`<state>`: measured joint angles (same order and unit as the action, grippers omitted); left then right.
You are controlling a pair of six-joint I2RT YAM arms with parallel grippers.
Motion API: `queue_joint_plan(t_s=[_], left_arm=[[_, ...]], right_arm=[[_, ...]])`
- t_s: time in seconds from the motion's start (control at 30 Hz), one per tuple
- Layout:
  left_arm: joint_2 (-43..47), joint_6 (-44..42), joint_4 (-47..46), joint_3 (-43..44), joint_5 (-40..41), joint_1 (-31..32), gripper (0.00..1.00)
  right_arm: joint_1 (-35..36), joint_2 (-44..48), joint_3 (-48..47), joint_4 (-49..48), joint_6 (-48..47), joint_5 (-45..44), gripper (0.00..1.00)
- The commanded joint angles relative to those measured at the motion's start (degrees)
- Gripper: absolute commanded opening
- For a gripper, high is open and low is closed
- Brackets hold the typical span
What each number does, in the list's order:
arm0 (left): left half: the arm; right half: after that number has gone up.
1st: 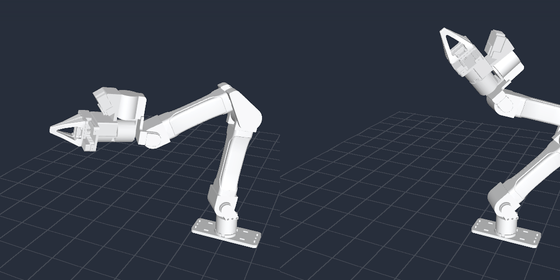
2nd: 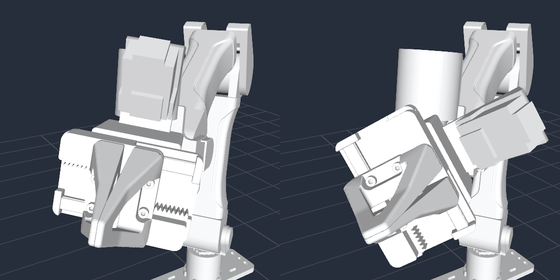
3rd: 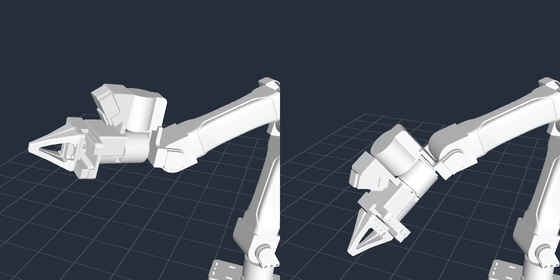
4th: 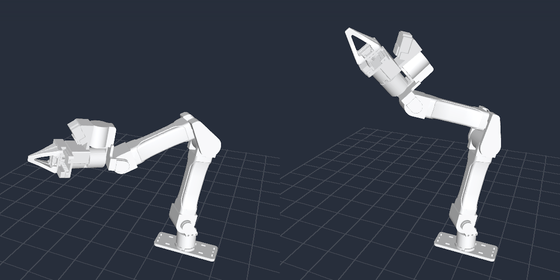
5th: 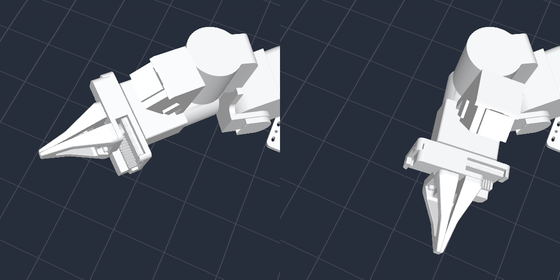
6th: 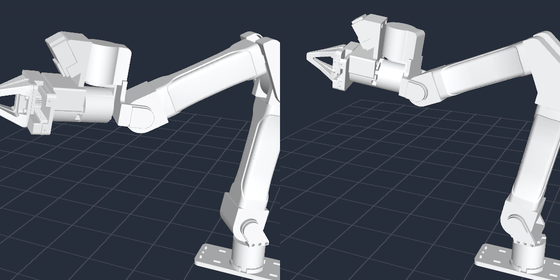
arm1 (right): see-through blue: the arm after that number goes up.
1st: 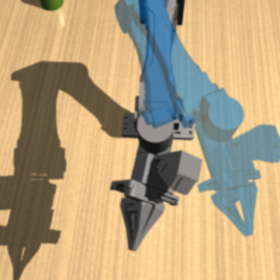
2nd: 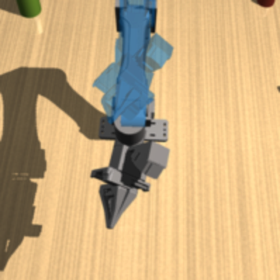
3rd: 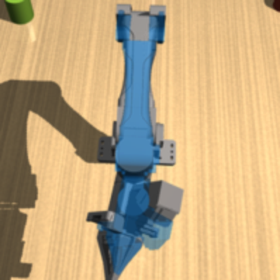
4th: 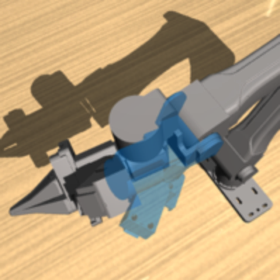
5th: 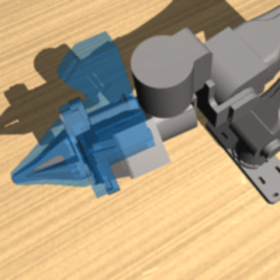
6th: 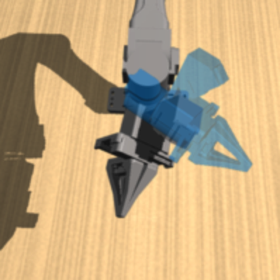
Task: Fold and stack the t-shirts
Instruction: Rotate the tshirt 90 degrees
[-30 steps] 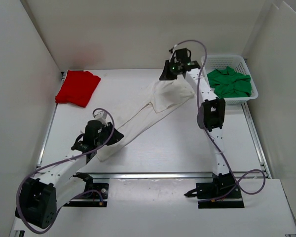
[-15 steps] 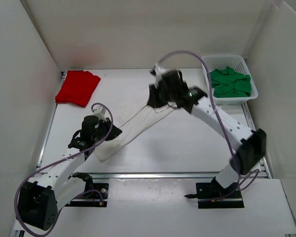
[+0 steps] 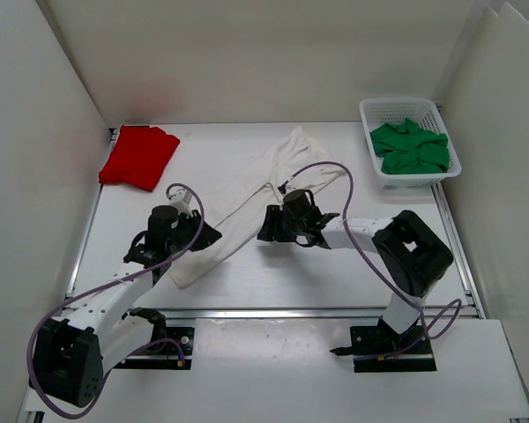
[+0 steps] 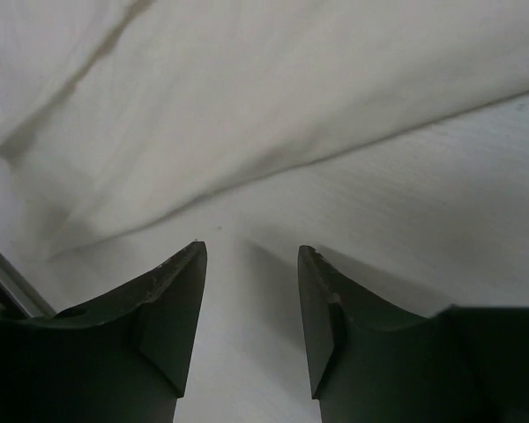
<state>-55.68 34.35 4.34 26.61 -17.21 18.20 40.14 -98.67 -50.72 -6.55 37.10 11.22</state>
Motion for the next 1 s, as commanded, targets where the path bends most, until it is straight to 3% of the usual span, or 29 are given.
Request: queue_joint_plan(t_s=[0.0,0.27,0.3,0.33,0.43,0.6,0.7,0.83,0.97], left_arm=[[0.5,-0.2,-1.3,-0.5,-0.6,0.1,0.14],[-0.8,0.5,-1.5,0.6,0.8,1.9,0.15],[-1.3,0.5,-1.9,0.5,0.8,1.8,0.14],[-1.2,0.3,-1.8,0.6,0.7,2.0,0.14],[-2.1,0.1,-2.0,0.5,0.8,2.0,0.14],[-3.8,-0.5,-2.1,0.1,0.8,2.8,0.17],[-4.9,-1.2,-2.0,-0.4,1.6,4.2,0.18],[-5.1,-2.9,0.4,-0.8,6.3,6.9,0.20],[-3.7,-3.6,1.4,-2.0,6.9,6.3,0.25]], right_arm=[[-0.1,-4.1,-1.7,-11.2,7.7,-1.9,0.44],[-1.6,-14.2,-6.9,-11.1,10.4,1.8,0.37],[-2.2,-14.8,-7.5,-10.1,9.8,3.4,0.29],[-2.9,-14.4,-7.8,-9.0,9.0,4.2,0.14],[-5.5,-8.8,-3.1,-8.5,7.3,5.6,0.00],[-13.5,5.7,11.5,0.3,-0.8,11.5,0.00],[-19.6,13.6,15.1,6.1,-5.5,14.5,0.18],[-28.3,20.1,13.4,8.8,-7.9,10.1,0.40],[-33.2,12.7,5.5,7.1,-8.8,6.1,0.47]])
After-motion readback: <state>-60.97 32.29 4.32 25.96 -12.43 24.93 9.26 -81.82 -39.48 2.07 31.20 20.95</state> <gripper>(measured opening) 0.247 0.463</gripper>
